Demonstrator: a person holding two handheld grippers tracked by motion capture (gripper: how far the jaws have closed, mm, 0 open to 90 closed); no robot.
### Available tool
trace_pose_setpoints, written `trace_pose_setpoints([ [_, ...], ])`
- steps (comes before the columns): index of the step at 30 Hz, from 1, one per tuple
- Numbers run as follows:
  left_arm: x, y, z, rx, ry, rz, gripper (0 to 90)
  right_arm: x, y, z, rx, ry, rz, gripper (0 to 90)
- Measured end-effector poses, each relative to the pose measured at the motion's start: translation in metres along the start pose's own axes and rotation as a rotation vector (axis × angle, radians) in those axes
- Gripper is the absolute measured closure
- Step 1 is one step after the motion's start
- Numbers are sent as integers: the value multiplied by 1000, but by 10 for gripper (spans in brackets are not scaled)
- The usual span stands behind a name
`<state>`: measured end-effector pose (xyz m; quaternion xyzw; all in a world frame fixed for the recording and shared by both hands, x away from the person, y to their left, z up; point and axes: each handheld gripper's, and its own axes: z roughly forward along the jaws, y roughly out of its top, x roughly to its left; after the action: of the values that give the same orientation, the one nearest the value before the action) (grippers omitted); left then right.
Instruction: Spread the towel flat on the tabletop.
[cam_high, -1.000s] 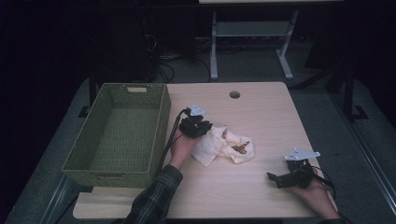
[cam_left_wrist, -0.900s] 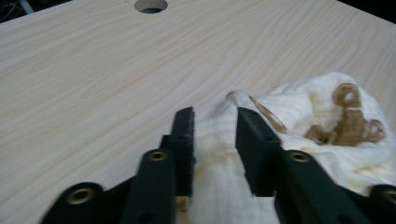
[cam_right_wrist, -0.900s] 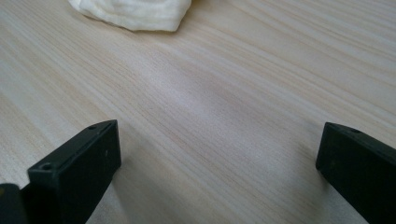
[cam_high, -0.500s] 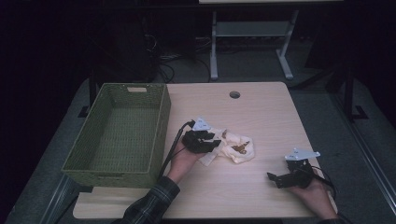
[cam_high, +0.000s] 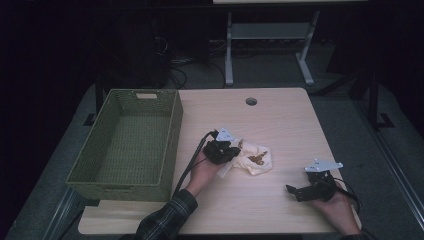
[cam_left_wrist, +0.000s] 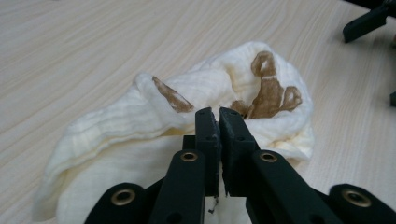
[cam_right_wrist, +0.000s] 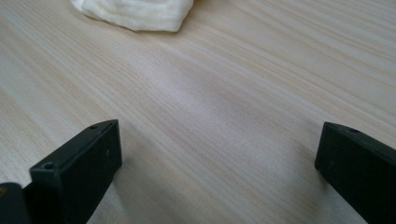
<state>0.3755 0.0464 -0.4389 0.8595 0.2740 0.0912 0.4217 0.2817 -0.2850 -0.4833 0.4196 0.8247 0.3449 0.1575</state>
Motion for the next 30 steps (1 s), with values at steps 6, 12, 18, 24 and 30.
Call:
trace_pose_setpoints([
  [6,8,10,-23,-78,23,-49,871,2,2,-6,-15,26,-14,201],
  [12,31,11,-47,-150,115,-141,871,7,10,-11,-50,60,-26,306],
  [18,46,4,-55,-149,173,-203,870,17,25,-11,-84,139,-40,394],
  [24,43,5,-52,-139,168,-183,870,29,51,3,-103,211,-75,506],
  [30,42,4,-52,-135,163,-179,870,45,76,24,-98,240,-135,607],
])
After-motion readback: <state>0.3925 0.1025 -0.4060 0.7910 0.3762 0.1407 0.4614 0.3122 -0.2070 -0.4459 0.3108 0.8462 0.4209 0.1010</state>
